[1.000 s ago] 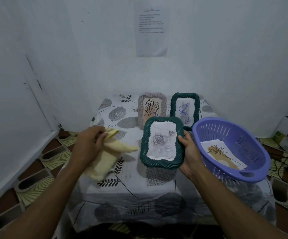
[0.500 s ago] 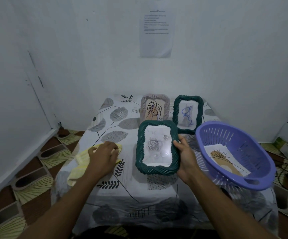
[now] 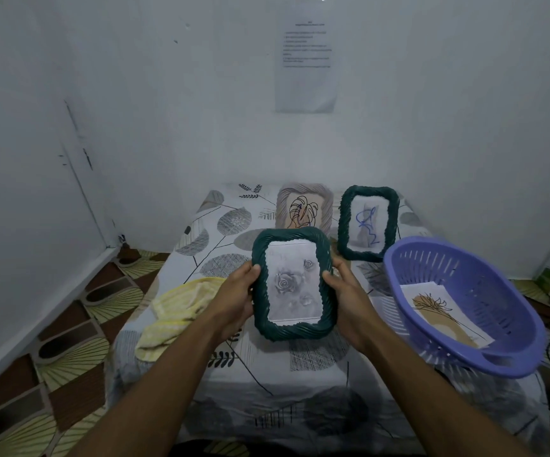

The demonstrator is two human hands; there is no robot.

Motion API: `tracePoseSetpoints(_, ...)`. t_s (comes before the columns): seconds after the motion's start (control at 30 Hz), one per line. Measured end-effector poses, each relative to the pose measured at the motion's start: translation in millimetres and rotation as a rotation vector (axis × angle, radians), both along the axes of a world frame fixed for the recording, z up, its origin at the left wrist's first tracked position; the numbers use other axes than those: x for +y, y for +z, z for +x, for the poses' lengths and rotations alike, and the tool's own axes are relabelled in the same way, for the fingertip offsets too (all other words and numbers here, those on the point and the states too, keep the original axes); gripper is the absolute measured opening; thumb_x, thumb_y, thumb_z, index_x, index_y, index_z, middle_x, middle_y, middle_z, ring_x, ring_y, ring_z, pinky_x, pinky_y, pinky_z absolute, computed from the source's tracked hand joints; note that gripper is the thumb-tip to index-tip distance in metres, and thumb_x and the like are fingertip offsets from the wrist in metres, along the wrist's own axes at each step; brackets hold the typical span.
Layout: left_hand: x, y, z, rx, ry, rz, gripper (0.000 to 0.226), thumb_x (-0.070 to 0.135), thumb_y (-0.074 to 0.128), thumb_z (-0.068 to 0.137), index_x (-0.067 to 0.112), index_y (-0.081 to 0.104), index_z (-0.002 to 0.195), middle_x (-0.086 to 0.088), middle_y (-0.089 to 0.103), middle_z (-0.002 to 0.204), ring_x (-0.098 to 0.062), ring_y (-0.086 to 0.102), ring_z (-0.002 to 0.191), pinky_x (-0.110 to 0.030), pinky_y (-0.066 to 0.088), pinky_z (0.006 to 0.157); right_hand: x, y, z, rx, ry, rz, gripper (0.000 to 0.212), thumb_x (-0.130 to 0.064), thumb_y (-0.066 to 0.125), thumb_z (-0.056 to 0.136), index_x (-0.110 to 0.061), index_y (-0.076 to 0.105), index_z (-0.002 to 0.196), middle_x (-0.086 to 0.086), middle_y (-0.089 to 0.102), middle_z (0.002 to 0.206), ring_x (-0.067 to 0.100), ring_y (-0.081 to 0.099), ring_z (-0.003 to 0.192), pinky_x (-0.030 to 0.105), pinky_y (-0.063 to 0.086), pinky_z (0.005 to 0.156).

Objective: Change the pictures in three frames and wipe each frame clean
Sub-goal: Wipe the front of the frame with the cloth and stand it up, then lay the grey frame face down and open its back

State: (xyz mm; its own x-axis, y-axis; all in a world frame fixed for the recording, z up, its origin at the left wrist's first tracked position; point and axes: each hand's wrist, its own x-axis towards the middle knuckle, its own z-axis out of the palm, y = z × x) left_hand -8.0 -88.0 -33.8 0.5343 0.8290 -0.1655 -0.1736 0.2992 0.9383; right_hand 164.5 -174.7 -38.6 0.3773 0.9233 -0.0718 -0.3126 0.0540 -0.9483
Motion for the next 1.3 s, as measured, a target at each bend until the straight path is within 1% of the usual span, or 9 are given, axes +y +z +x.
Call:
tracePoseSetpoints(0.17, 22, 16, -10, -0.069, 0.053, 0.05, 0.028, 0.021, 0.04, 0.102, 0.012, 0.059, 0.12, -0.008, 0.071, 0.112, -0.021, 0.069, 0.1, -0.034, 0.056, 0.081, 30, 15, -10, -0.025, 0.06, 0.031, 0.022, -0.012, 0.045, 0.1, -0.02, 0.057, 0.117, 0.009, 0.071, 0.11, 0.027, 0.068, 0.098, 0.049, 0.056, 0.086)
tracePoseSetpoints(0.23, 38, 22, -15, -0.07, 0.096, 0.072, 0.027, 0.02, 0.04, 0.102, 0.014, 0.061, 0.118, -0.006, 0.073, 0.107, -0.019, 0.07, 0.095, -0.032, 0.056, 0.075, 49, 20, -14, -0.034, 0.073, 0.033, 0.022, -0.01, 0.044, 0.1, -0.02, 0.058, 0.113, 0.007, 0.073, 0.105, 0.023, 0.07, 0.091, 0.044, 0.058, 0.079)
tracePoseSetpoints(0.33, 67, 28, -20, -0.025, 0.145, 0.114, 0.027, 0.019, 0.041, 0.101, 0.014, 0.061, 0.118, -0.009, 0.071, 0.111, -0.022, 0.068, 0.098, -0.035, 0.054, 0.078, 80, 24, -18, -0.038, 0.103, 0.028, 0.026, -0.006, 0.042, 0.1, -0.02, 0.058, 0.115, 0.008, 0.072, 0.106, 0.022, 0.069, 0.092, 0.038, 0.056, 0.076)
tracePoseSetpoints(0.5, 116, 26, -21, -0.024, 0.2, 0.12, 0.028, 0.018, 0.036, 0.101, 0.018, 0.064, 0.103, -0.005, 0.071, 0.096, -0.019, 0.066, 0.089, -0.035, 0.054, 0.08, 140, 13, -22, 0.001, 0.082, -0.004, 0.026, -0.004, 0.042, 0.098, -0.014, 0.058, 0.115, 0.015, 0.068, 0.11, 0.028, 0.062, 0.097, 0.045, 0.051, 0.088)
tracePoseSetpoints(0.67, 170, 8, -14, -0.001, 0.263, 0.082, 0.027, 0.023, 0.039, 0.099, 0.019, 0.066, 0.102, -0.01, 0.068, 0.106, -0.027, 0.061, 0.101, -0.046, 0.047, 0.097, 195, -3, -26, 0.042, 0.043, 0.019, 0.027, 0.0, 0.041, 0.096, -0.015, 0.058, 0.111, 0.006, 0.068, 0.089, 0.02, 0.063, 0.076, 0.032, 0.052, 0.066)
tracePoseSetpoints(0.83, 214, -4, -5, 0.034, 0.318, 0.078, 0.025, 0.023, 0.043, 0.097, 0.015, 0.067, 0.093, -0.008, 0.071, 0.093, -0.024, 0.064, 0.089, -0.044, 0.048, 0.094, 234, -20, -27, 0.081, 0.034, 0.035, 0.029, -0.002, 0.042, 0.095, -0.021, 0.061, 0.103, 0.01, 0.07, 0.097, 0.028, 0.063, 0.087, 0.054, 0.051, 0.087)
tracePoseSetpoints(0.97, 225, -15, -1, 0.056, 0.321, 0.089, 0.027, 0.021, 0.041, 0.098, 0.016, 0.066, 0.087, 0.0, 0.074, 0.076, -0.018, 0.067, 0.077, -0.033, 0.054, 0.077, 246, -31, -27, 0.103, 0.026, 0.019, 0.03, -0.002, 0.042, 0.095, -0.025, 0.061, 0.102, 0.009, 0.071, 0.101, 0.029, 0.066, 0.09, 0.059, 0.05, 0.088)
tracePoseSetpoints(1.13, 222, -22, 1, 0.021, 0.286, 0.098, 0.027, 0.024, 0.04, 0.099, 0.015, 0.065, 0.093, 0.001, 0.075, 0.08, -0.013, 0.07, 0.071, -0.027, 0.053, 0.065, 245, -37, -28, 0.094, 0.037, 0.001, 0.029, -0.004, 0.042, 0.098, -0.025, 0.062, 0.102, 0.006, 0.072, 0.104, 0.027, 0.068, 0.092, 0.048, 0.055, 0.087)
tracePoseSetpoints(1.3, 217, -26, -4, 0.143, 0.319, 0.196, 0.03, 0.032, 0.04, 0.099, 0.012, 0.06, 0.107, -0.005, 0.068, 0.104, -0.018, 0.065, 0.092, -0.029, 0.051, 0.071, 235, -42, -25, 0.01, 0.0, -0.058, 0.021, -0.007, 0.049, 0.096, -0.017, 0.062, 0.11, 0.009, 0.069, 0.11, 0.026, 0.066, 0.096, 0.043, 0.051, 0.091)
